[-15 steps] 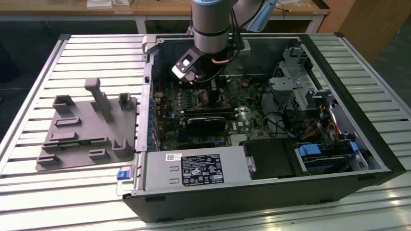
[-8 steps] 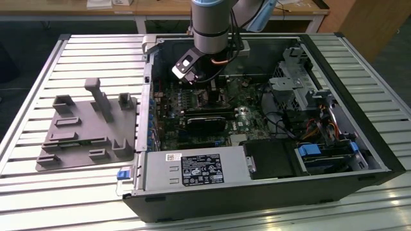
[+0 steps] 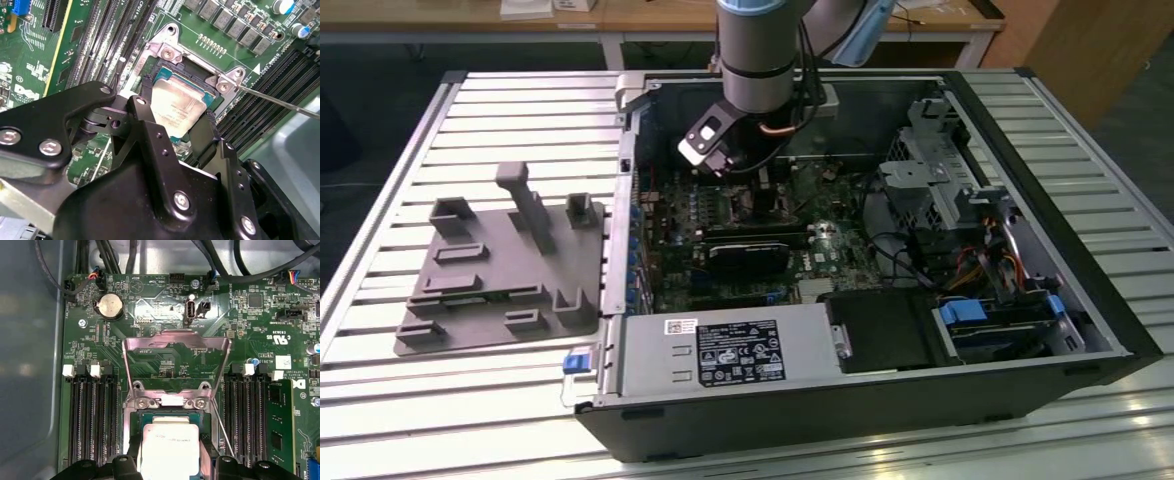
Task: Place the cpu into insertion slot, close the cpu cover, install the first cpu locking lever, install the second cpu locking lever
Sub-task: 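Place the cpu into insertion slot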
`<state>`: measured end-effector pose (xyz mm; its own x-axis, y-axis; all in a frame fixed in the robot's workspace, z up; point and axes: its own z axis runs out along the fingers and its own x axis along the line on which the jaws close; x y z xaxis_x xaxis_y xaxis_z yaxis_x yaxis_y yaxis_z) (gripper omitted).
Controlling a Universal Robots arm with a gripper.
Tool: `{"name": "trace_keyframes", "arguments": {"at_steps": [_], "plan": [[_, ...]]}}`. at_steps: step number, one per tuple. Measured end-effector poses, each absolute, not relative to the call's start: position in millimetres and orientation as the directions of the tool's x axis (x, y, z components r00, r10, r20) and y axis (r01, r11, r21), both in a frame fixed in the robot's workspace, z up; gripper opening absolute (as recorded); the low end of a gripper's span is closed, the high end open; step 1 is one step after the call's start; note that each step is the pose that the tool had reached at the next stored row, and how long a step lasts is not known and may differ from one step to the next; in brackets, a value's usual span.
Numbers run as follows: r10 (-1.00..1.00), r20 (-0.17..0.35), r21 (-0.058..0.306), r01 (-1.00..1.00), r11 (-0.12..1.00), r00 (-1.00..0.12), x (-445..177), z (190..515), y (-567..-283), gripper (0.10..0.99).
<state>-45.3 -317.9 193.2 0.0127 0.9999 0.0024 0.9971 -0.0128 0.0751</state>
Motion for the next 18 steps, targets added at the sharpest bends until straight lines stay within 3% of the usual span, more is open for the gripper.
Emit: {"name": "trace_keyframes", "arguments": {"at_steps": [11, 13, 14, 18], "plan": [[1.000, 0.003, 0.075, 0.997, -0.008, 0.008, -45.2, 191.8, -317.8, 0.541], [1.000, 0.003, 0.075, 0.997, -0.008, 0.008, -45.2, 191.7, -317.8, 0.553], [1.000, 0.003, 0.075, 0.997, -0.008, 0.008, -45.2, 191.8, -317.8, 0.612], [1.000, 0.002, 0.075, 0.997, -0.008, 0.008, -45.3, 193.2, -317.9, 0.612]]}}
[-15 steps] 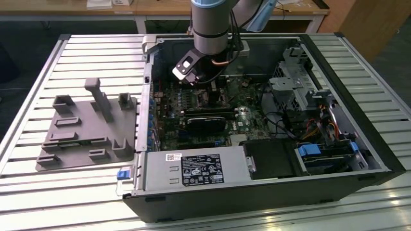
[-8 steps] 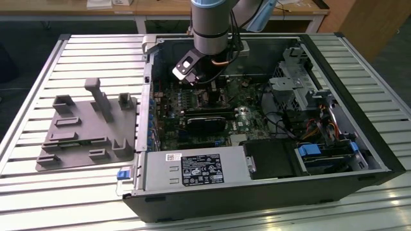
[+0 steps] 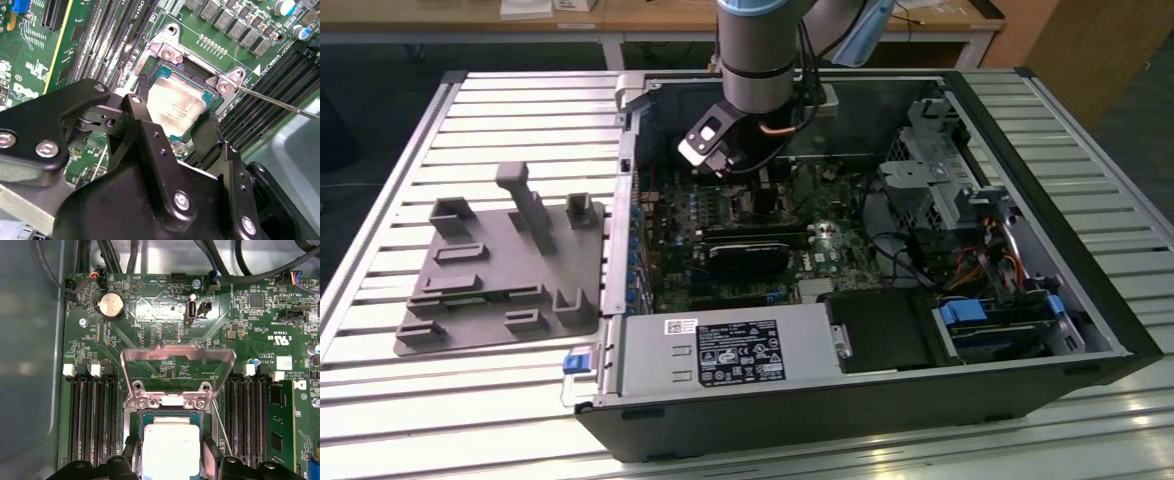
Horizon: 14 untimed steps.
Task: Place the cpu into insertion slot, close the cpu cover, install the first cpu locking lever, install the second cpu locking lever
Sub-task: 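Place the cpu into insertion slot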
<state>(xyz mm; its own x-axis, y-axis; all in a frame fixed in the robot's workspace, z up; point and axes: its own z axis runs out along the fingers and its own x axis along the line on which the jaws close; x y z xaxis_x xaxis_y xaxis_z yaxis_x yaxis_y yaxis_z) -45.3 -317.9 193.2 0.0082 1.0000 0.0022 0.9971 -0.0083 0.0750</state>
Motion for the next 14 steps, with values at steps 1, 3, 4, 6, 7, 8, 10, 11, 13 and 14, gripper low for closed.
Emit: {"name": "trace_keyframes", "arguments": {"at_steps": [1, 3, 4, 6, 7, 8, 10, 11, 13, 14], "plan": [[1.000, 0.002, 0.075, 0.997, -0.008, 0.008, -45, 194, -318, 0.612], [1.000, 0.002, 0.075, 0.997, -0.008, 0.008, -45, 197, -318, 0.612], [1.000, 0.002, 0.075, 0.997, -0.008, 0.008, -45, 199, -318, 0.612], [1.000, 0.002, 0.075, 0.997, -0.008, 0.008, -45, 203, -318, 0.612], [1.000, 0.002, 0.075, 0.997, -0.008, 0.008, -45, 204, -318, 0.612], [1.000, 0.002, 0.075, 0.997, -0.008, 0.008, -45, 206, -318, 0.612], [1.000, 0.003, 0.075, 0.997, -0.008, 0.008, -45, 206, -318, 0.612], [1.000, 0.003, 0.075, 0.997, -0.008, 0.008, -45, 206, -318, 0.612], [1.000, 0.002, 0.075, 0.997, -0.008, 0.008, -45, 206, -318, 0.612], [1.000, 0.002, 0.075, 0.997, -0.008, 0.008, -45, 206, -318, 0.612]]}}
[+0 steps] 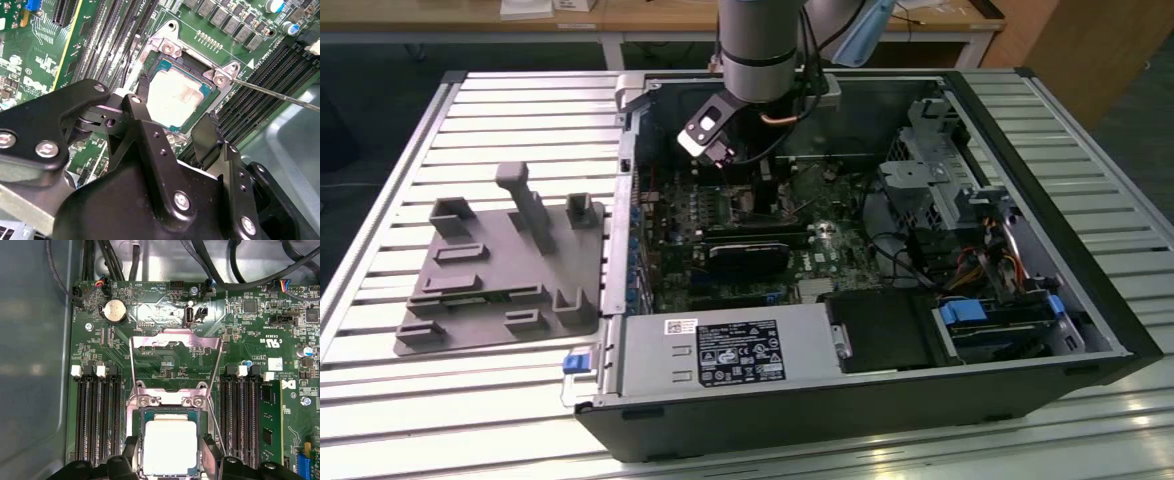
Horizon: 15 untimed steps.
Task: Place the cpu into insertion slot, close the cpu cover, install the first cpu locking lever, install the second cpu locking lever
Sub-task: 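Place the cpu into insertion slot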
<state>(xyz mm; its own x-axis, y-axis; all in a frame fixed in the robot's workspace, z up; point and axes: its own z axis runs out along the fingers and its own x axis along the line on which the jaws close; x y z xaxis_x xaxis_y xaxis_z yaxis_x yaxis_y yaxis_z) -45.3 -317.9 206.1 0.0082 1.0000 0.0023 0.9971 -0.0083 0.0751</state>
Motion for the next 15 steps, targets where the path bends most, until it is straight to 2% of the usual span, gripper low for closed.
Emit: {"name": "trace_keyframes", "arguments": {"at_steps": [2, 3, 4, 6, 7, 9, 10, 12, 13, 15], "plan": [[1.000, 0.002, 0.075, 0.997, -0.008, 0.008, -45.3, 206.1, -317.9, 0.600], [1.000, 0.002, 0.075, 0.997, -0.008, 0.008, -45.3, 206.2, -317.9, 0.537], [1.000, 0.002, 0.075, 0.997, -0.008, 0.008, -45.3, 206.2, -317.9, 0.537], [1.000, 0.002, 0.075, 0.997, -0.008, 0.008, -45.3, 206.3, -317.9, 0.412], [1.000, 0.002, 0.075, 0.997, -0.008, 0.008, -45.3, 206.3, -317.9, 0.412], [1.000, 0.002, 0.075, 0.997, -0.008, 0.008, -45.3, 206.4, -317.9, 0.298], [1.000, 0.002, 0.075, 0.997, -0.008, 0.008, -45.3, 206.4, -317.9, 0.298], [1.000, 0.002, 0.075, 0.997, -0.008, 0.008, -45.3, 206.5, -317.9, 0.180], [1.000, 0.002, 0.075, 0.997, -0.008, 0.008, -45.3, 206.5, -317.9, 0.180], [1.000, 0.002, 0.075, 0.997, -0.008, 0.008, -45.3, 206.6, -317.9, 0.102]]}}
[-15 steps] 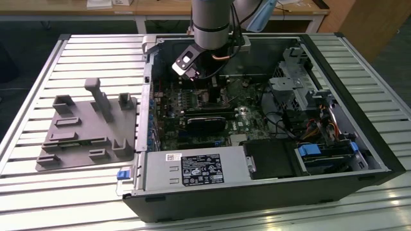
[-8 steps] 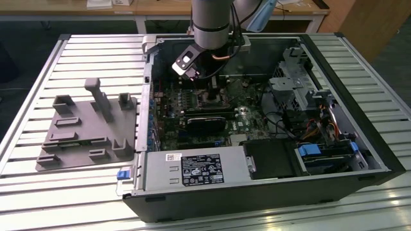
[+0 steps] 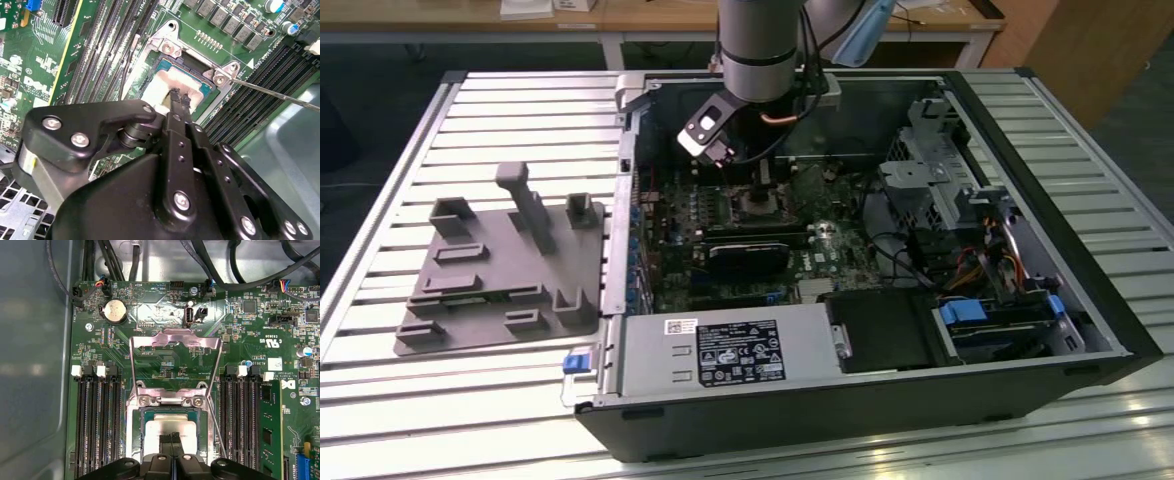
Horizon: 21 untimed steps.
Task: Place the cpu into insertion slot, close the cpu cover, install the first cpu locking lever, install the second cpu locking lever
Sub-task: 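Place the cpu into insertion slot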
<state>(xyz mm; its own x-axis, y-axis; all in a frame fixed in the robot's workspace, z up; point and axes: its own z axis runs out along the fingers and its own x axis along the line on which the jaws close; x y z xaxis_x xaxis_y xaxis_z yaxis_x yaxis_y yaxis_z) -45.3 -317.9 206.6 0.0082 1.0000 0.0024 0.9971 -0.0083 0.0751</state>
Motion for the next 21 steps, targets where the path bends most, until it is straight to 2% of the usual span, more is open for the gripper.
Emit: {"name": "trace_keyframes", "arguments": {"at_steps": [11, 21], "plan": [[1.000, 0.002, 0.075, 0.997, -0.008, 0.008, -41, 208, -318, 0.102], [1.000, 0.002, 0.075, 0.997, -0.008, 0.008, -41, 234, -318, 0.102]]}}
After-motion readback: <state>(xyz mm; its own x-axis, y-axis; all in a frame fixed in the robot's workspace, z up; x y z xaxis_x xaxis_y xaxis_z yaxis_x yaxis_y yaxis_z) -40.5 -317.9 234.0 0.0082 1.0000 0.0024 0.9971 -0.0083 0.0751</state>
